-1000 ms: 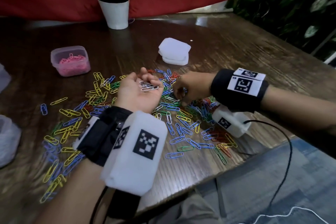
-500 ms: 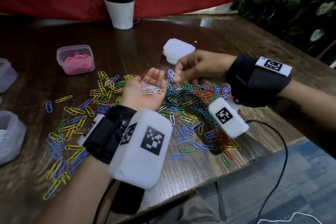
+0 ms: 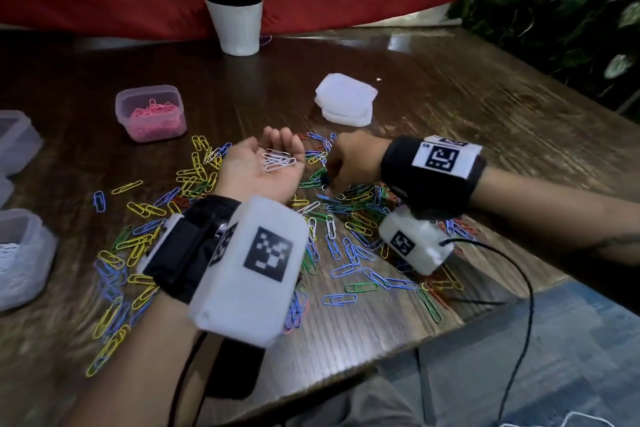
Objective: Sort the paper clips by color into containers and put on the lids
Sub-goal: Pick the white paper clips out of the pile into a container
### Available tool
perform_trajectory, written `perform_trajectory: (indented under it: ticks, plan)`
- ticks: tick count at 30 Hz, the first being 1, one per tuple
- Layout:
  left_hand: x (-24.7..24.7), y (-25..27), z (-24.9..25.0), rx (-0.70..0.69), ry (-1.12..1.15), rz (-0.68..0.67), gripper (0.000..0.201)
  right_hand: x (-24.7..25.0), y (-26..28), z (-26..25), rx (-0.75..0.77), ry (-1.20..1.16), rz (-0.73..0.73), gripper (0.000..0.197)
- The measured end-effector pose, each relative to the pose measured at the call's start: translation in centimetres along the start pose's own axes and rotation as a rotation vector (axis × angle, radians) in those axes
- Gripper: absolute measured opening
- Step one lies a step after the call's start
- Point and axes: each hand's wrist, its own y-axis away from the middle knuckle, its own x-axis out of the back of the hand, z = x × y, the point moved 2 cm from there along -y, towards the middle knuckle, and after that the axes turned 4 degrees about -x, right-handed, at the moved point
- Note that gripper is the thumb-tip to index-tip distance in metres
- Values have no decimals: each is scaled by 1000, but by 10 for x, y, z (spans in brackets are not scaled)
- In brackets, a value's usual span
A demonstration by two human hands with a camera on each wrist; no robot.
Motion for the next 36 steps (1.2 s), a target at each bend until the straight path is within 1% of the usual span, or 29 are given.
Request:
perform_trajectory:
  ticks: [2, 4, 5, 6, 8, 9, 10, 11, 12, 13, 14, 16, 17, 18, 20, 21, 22, 23, 25, 26, 27, 28, 29, 30, 32, 34, 36]
  plan:
    - [0, -1, 0, 1, -7, -17, 45, 2, -2, 0, -13, 19, -38, 24]
    - [-1, -1, 0, 13, -34, -48, 48, 8, -1, 3, -6, -24, -54, 15]
    - [-1, -1, -1, 15, -55, -63, 48, 14, 2, 5, 1, -108, -23, 7]
    - [0, -1, -1, 13, -78, -71, 48, 21, 4, 6, 18, -241, 37, 7]
    - [1, -2, -4, 14, -127, -73, 48, 37, 12, 5, 79, -617, 228, 21]
    - [1, -2, -6, 17, -154, -74, 47, 42, 16, 1, 127, -768, 302, 24]
    - [1, -2, -9, 21, -178, -80, 47, 43, 19, -5, 175, -825, 329, 23]
    - [1, -1, -11, 22, -193, -84, 46, 39, 22, -12, 207, -773, 315, 21]
    - [1, -1, -13, 22, -197, -80, 47, 34, 23, -18, 220, -669, 297, 18]
    - [1, -1, -14, 28, -183, -77, 46, 30, 23, -19, 226, -565, 318, 15]
    - [1, -1, -15, 47, -144, -84, 46, 30, 22, -14, 222, -503, 391, 15]
    - [-1, -1, -14, 104, -63, -94, 43, 38, 25, 9, 175, -563, 558, 22]
    - [-1, -1, -13, 132, -91, -119, 45, 41, 28, 22, 140, -575, 572, 25]
    - [-2, -1, -10, 152, -180, -167, 51, 40, 32, 33, 117, -542, 520, 23]
    - [-7, 6, -4, 144, -478, -288, 59, 30, 39, 45, 75, -339, 259, 6]
    - [-11, 12, 0, 98, -667, -315, 58, 23, 43, 47, 80, -203, 150, 11]
    - [-15, 19, 5, 2, -893, -320, 53, 15, 44, 48, 103, -81, 81, 19]
    - [-18, 26, 10, -147, -1169, -330, 47, 10, 45, 45, 137, -19, 64, 22]
    - [-23, 37, 18, -506, -1803, -376, 35, 6, 43, 36, 195, -21, 93, 23]
    - [-24, 39, 20, -648, -2105, -387, 29, 5, 41, 29, 216, -34, 108, 22]
    - [-23, 39, 21, -704, -2373, -372, 22, 4, 39, 21, 233, -44, 109, 22]
    - [-22, 36, 22, -687, -2572, -356, 15, 3, 36, 13, 256, -45, 100, 21]
    - [-19, 32, 22, -633, -2695, -354, 12, 2, 35, 5, 284, -37, 80, 21]
    - [-16, 26, 21, -567, -2765, -377, 15, -1, 34, -3, 319, -18, 55, 20]
    - [-11, 17, 15, -474, -2795, -463, 24, -7, 34, -15, 393, 43, 10, 20]
    - [-10, 11, 8, -468, -2790, -542, 32, -13, 32, -18, 425, 108, -7, 23]
    - [-10, 3, 2, -480, -2787, -594, 38, -17, 29, -14, 417, 145, 12, 22]
